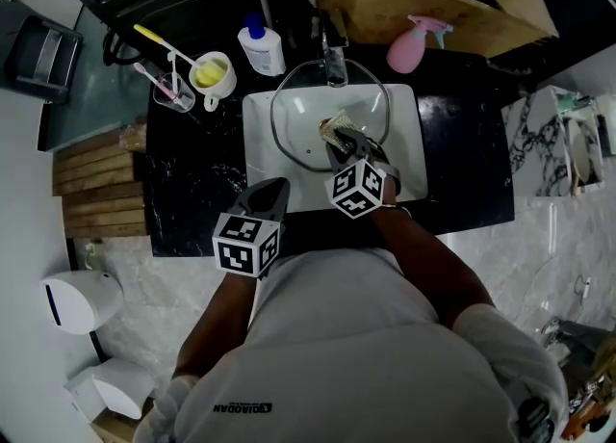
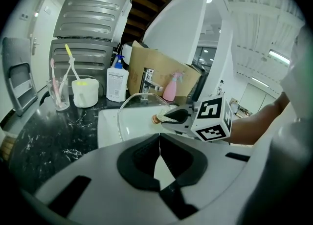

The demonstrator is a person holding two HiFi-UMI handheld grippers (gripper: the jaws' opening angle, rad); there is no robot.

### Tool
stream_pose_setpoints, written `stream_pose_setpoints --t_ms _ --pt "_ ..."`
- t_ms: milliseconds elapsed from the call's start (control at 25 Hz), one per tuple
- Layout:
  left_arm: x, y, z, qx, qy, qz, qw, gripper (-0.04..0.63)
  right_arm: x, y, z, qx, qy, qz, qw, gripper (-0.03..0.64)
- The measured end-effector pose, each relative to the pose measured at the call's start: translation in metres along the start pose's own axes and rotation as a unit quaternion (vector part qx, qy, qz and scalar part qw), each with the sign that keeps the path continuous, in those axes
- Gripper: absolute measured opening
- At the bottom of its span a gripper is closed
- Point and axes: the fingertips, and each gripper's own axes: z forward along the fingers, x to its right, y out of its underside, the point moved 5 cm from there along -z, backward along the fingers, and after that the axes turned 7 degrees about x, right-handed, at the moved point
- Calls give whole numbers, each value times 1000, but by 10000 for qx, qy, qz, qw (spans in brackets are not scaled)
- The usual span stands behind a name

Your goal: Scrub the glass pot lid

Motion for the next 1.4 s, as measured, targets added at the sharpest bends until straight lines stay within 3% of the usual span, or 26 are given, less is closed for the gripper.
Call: stream_pose_setpoints --t_ms 1400 --pt "-26 6 -32 128 -204 -99 9997 15 -52 -33 22 172 -563 -407 9974 118"
